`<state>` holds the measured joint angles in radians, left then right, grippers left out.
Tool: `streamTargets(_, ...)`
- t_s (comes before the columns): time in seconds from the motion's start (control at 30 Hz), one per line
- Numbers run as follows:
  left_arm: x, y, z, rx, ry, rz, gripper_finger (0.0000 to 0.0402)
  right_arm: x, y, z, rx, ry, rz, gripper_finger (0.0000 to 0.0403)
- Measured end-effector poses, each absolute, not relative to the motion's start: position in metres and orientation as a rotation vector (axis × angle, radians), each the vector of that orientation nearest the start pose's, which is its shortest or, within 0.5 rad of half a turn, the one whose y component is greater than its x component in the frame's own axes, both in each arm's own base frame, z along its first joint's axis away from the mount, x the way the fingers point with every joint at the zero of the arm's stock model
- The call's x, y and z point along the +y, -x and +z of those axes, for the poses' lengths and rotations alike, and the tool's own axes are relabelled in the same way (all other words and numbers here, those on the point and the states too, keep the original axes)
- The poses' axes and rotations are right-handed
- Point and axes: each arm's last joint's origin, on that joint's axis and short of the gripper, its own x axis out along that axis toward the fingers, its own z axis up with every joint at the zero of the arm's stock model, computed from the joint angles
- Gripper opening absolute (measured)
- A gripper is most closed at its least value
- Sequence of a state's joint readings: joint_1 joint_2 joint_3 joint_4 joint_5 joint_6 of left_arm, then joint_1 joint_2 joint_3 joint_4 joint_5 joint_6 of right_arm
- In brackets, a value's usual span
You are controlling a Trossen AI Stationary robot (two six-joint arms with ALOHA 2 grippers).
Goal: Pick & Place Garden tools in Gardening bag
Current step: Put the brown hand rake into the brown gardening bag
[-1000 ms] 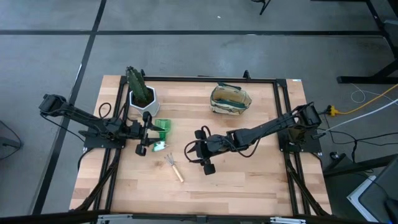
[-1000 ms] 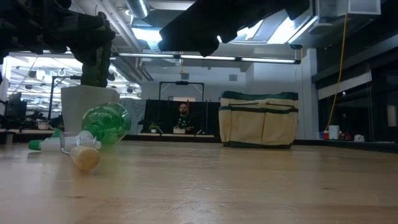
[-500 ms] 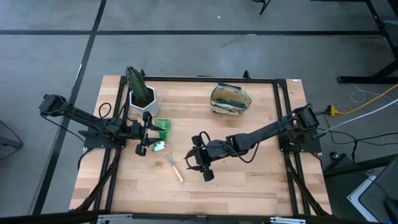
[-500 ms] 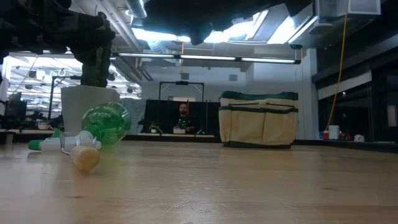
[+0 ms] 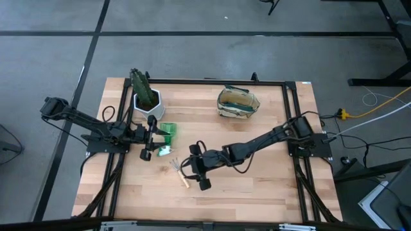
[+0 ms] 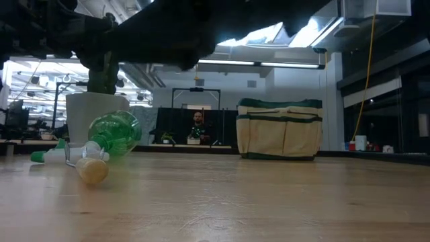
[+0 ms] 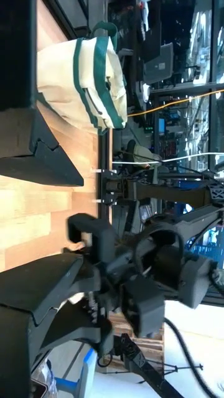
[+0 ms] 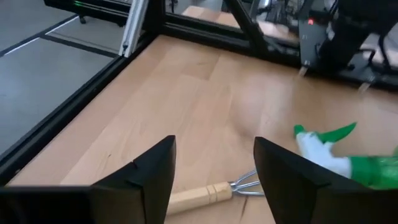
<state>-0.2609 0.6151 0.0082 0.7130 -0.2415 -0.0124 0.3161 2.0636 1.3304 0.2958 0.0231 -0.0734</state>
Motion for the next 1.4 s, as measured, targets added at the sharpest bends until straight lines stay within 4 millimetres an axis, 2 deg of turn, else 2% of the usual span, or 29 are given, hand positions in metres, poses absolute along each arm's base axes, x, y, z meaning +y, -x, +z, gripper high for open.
streamTargets(0.23,-0.028,-0.132,0.176,-0.103,0.039,-0.020,0.0182,0.146,-0.450,0.161,0.496,-0.028,0.257,0.0225)
streamTargets(0.4,-0.028,-0.132,0.176,-0.103,0.039,-0.020,0.0182,0.150,-0.461,0.164,0.603,-0.115,0.212,0.0225)
streamTargets(0.57,-0.028,-0.132,0.176,-0.103,0.039,-0.020,0.0182,0.155,-0.469,0.164,0.665,-0.113,0.171,0.0225)
streamTargets(1.4,-0.028,-0.132,0.175,-0.092,0.036,-0.020,0.0182,0.159,-0.475,0.113,0.754,-0.087,0.108,0.0225)
